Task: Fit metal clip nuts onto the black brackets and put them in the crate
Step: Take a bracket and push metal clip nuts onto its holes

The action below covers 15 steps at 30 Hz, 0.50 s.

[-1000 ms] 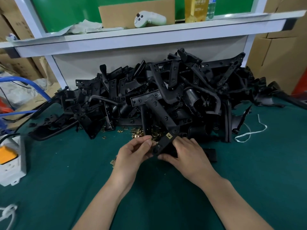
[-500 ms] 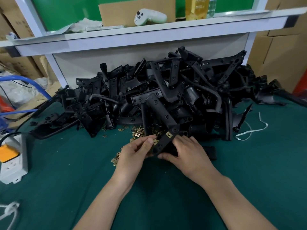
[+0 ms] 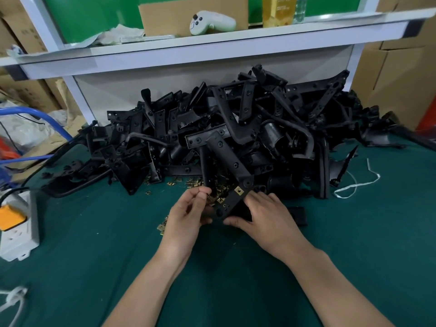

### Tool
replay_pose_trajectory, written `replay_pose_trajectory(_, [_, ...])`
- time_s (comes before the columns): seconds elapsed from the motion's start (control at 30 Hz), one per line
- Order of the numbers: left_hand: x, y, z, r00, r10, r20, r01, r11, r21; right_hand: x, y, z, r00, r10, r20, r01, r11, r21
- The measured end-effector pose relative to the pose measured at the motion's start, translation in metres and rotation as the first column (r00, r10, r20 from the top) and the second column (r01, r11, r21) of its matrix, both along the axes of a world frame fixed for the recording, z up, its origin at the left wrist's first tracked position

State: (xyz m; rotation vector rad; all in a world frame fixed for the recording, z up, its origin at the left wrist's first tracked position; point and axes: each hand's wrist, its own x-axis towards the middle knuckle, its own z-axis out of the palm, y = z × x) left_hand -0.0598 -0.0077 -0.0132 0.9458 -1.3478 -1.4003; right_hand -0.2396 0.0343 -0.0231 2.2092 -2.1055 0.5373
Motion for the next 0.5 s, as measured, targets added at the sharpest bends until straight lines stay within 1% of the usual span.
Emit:
replay_pose_trajectory(0.07, [0.0010, 0.0001, 0.0013, 1.000, -0.003, 0.016, 0.004, 0.999, -0.032, 0.0001, 0.0001, -0.0003, 1.000, 0.001, 0.000, -0.001, 1.000, -0.004])
replay_pose_trajectory(0.17, [0.0015, 0.0014, 0.0036, 1.000, -0.010, -0.016, 0.009, 1.000, -0.027, 0.0001, 0.0003, 0.0000, 1.000, 0.003, 0.007, -0.003, 1.000, -0.007])
replay_pose_trajectory(0.33, [0.0007, 0.0028, 0.0060, 0.993, -0.023, -0.116, 0.035, 0.995, 0.098, -0.0008, 0.0004, 0.0005, 1.000, 0.012, 0.020, -0.012, 1.000, 0.003])
replay_pose_trajectory(0.5, [0.0003, 0.0020, 0.0034, 0.999, -0.013, -0.043, 0.015, 0.999, 0.047, -0.0007, 0.0007, 0.0017, 1.000, 0.012, 0.023, -0.012, 1.000, 0.018])
